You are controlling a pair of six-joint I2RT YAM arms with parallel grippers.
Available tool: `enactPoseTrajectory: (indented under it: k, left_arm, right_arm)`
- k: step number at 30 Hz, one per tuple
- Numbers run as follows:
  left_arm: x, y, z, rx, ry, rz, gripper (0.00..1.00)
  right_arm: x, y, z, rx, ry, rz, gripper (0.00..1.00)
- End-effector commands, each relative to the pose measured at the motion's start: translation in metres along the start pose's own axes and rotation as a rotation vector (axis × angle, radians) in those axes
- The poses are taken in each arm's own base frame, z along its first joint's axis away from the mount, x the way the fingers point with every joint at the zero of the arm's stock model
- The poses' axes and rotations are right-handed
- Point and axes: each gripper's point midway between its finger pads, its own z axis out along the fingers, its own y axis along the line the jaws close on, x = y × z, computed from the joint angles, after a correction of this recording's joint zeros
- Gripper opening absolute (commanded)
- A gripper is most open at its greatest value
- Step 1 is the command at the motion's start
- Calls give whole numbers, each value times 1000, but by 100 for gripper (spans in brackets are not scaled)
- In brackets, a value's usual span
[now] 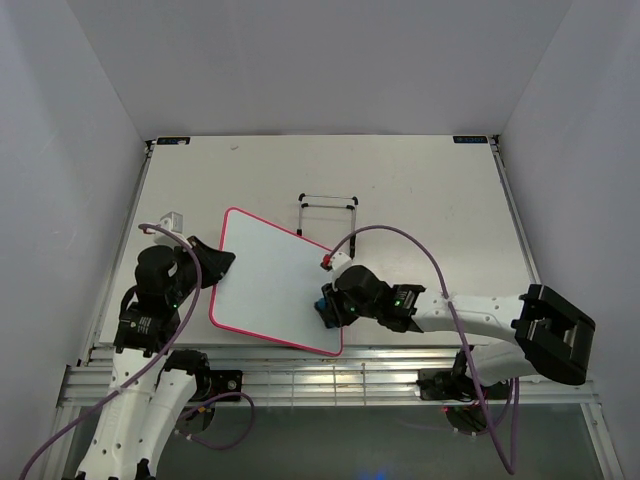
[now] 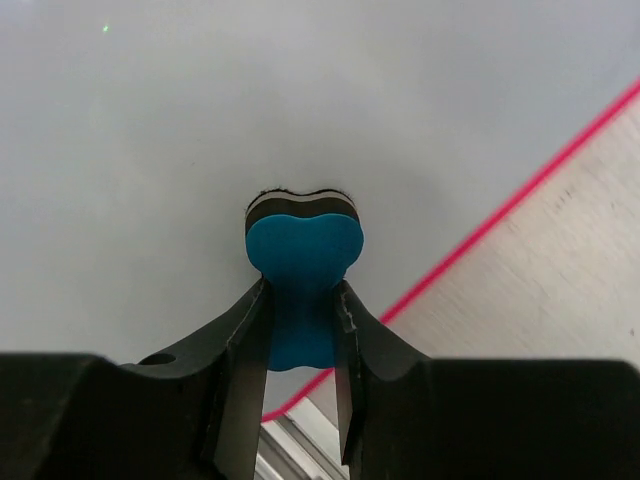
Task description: Erase the whiteboard
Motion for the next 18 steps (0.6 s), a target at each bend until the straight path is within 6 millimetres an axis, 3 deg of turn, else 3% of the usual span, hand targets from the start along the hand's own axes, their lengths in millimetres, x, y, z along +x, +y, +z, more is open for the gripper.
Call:
enactPoseTrajectory:
  k: [1,6,14,17,18]
  left_arm:
    - [2,-2,-4,19,8,67,0]
    - [3,-2,-4,23,9,70,0]
    - [4,-2,-3,20,12,67,0]
    - [4,-2,-3,22,12,67,0]
    - [4,-2,-2,21,13,67,0]
  right_arm:
    - [75,-35,0,60,178,92,9]
    - [52,-15,6,-53,122,92,8]
    - [-50,50,-20,-304,-146,51,8]
    - [-73,67,-22,-354,-182,17,8]
    - [-92,76,-26,-375,-215,8,8]
